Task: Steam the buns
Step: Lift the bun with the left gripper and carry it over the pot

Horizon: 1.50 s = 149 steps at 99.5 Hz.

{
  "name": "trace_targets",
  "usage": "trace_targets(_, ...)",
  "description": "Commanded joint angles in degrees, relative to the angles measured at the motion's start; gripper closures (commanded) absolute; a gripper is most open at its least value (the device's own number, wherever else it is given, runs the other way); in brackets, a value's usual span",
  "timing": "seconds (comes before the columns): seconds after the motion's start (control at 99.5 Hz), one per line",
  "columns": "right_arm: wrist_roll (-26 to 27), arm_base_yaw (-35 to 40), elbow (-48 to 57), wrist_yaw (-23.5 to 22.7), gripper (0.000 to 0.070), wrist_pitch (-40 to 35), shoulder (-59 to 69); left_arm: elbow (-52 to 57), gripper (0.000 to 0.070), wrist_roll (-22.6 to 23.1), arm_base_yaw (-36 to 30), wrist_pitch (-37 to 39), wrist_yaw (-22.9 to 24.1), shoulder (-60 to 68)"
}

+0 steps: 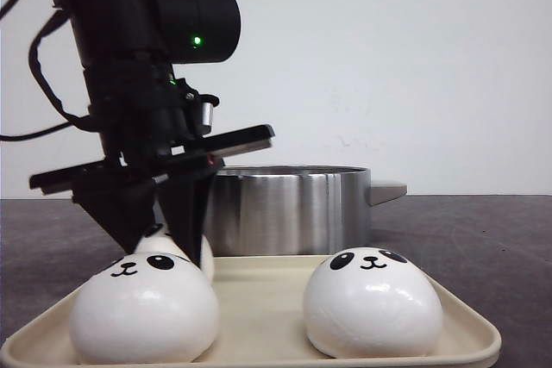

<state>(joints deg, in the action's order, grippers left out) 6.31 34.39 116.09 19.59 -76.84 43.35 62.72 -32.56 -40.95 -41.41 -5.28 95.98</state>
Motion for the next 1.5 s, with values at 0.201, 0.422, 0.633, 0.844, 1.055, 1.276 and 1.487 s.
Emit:
trace_targets(0.201,0.8,0.2,1.2,0.2,0.0666,-2.3,0.4,1.4,0.0695,0.3,-0.7,0.2,-8.5,-11.2)
trace_targets(0.422,1.1,0.2,1.2,0.2,0.0666,-2.3,0.4,7.5,0.0695,1.4,-0.5,1.0,-6.9,-18.9)
trace_targets(0.633,2.8,0.2,1.2,0.0,0.0666,-2.1,0.5,20.8,0.0694,8.1,3.2,-0.2,-3.3,-13.5)
trace_targets(0.844,3.6,0.2,1.2,-0.1,0.0665,-2.3,0.5,34.4,0.0694,11.6,7.4,-5.2,-3.3,-1.2)
trace_targets(1.055,3.5,0.2,1.2,0.0,0.0666,-2.8,0.5,42.7,0.0694,12.2,8.5,-8.6,-1.8,10.9)
trace_targets(1.276,3.5,0.2,1.2,0.2,0.0666,-3.3,0.5,44.2,0.0695,12.2,8.5,-9.2,-0.8,18.8)
trace_targets(1.487,3.6,0.2,1.2,0.2,0.0666,-4.0,0.5,44.2,0.0694,13.3,9.0,-9.2,7.2,21.4)
